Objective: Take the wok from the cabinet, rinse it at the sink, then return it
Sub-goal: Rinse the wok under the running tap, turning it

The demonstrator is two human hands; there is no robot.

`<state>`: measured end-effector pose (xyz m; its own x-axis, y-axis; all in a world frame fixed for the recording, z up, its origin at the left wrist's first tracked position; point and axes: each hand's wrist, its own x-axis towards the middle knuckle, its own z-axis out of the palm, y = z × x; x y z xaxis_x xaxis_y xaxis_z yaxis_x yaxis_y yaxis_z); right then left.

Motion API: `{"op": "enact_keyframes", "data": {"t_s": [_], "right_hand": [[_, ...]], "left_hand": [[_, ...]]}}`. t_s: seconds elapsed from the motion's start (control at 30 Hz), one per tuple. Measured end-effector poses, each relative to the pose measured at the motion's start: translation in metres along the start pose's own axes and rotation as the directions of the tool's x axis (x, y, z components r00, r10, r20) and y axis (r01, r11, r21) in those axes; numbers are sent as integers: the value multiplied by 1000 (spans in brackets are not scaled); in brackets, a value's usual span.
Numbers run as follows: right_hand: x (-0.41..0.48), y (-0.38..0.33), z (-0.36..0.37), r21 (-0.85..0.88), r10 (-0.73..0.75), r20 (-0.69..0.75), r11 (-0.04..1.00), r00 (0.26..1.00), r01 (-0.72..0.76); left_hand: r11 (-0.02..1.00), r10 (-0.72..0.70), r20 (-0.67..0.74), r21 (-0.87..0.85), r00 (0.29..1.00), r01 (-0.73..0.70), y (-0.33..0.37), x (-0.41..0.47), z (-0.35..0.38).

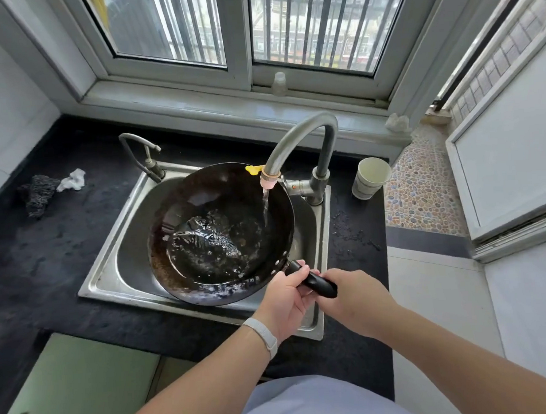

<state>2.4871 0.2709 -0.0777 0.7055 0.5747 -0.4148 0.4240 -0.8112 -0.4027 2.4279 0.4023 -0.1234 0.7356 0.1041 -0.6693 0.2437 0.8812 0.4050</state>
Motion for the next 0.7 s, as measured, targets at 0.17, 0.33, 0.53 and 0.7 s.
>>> {"op": "enact_keyframes", "data": {"t_s": [0.17,0.33,0.53,0.7], "right_hand": [[7,7,12,184,-31,4,982,1000,29],[11,12,28,292,-44,-17,955,999,47],[33,19,46,258,-67,-71,963,995,83],[57,26,55,224,-94,-135,967,986,123]], "left_hand": [[1000,20,-15,23,1000,-20,4,0,-7],[996,43,-47,75,998,-39,7,1,-13],[993,50,-96,112,994,-39,18,11,-12],[988,79,-144,139,986,-59,26,30,-8]]}}
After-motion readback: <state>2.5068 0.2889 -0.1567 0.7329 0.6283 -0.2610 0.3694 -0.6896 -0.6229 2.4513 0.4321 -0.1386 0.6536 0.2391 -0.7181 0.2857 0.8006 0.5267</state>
